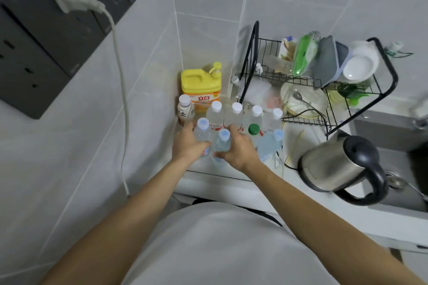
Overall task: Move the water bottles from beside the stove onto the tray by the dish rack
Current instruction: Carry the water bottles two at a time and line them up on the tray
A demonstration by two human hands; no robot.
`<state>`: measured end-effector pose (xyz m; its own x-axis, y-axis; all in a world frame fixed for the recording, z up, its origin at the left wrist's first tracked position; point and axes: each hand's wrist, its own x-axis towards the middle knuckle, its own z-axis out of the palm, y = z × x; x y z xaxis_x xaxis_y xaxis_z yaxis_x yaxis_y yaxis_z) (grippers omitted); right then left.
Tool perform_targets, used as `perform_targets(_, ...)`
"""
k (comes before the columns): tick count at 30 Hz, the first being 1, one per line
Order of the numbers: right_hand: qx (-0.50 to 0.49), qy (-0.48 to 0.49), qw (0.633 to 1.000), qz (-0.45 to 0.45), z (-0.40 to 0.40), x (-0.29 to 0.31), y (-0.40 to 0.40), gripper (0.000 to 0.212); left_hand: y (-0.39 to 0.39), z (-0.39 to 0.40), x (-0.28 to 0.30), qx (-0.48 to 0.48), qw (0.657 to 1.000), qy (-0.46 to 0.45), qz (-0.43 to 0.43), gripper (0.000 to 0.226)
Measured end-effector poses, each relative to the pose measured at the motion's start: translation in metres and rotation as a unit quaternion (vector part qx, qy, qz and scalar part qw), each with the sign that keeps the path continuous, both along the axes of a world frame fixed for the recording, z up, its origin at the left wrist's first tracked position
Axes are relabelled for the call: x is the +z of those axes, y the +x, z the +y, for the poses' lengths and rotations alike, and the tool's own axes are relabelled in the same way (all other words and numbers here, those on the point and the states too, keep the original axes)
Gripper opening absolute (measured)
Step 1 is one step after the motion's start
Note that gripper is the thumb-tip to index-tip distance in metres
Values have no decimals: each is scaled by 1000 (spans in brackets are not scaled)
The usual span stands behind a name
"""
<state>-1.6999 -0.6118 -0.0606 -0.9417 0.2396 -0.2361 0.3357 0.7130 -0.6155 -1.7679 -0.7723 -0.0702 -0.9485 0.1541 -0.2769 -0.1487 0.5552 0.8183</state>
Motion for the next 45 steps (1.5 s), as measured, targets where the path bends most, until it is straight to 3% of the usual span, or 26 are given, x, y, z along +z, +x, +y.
perform_targets(7,7,31,999,-4,-4,2,-7,63,-12,8,2,-54,998,-27,9,55)
perform_targets(13,99,119,988,0,5,30,-26,45,-22,0,-1,-94,994,-50,32,54)
perform_targets(22,248,190,949,-37,21,56,-40,42,-30,3,32,-186,957,-164,153,20)
perform_targets(29,234,225,946,-23,30,60,-41,38,-31,10,42,-199,938,-231,165,13)
perform_targets(45,206,299,932,-20,35,64,-52,40,-40,25,43,-218,938,-220,153,25)
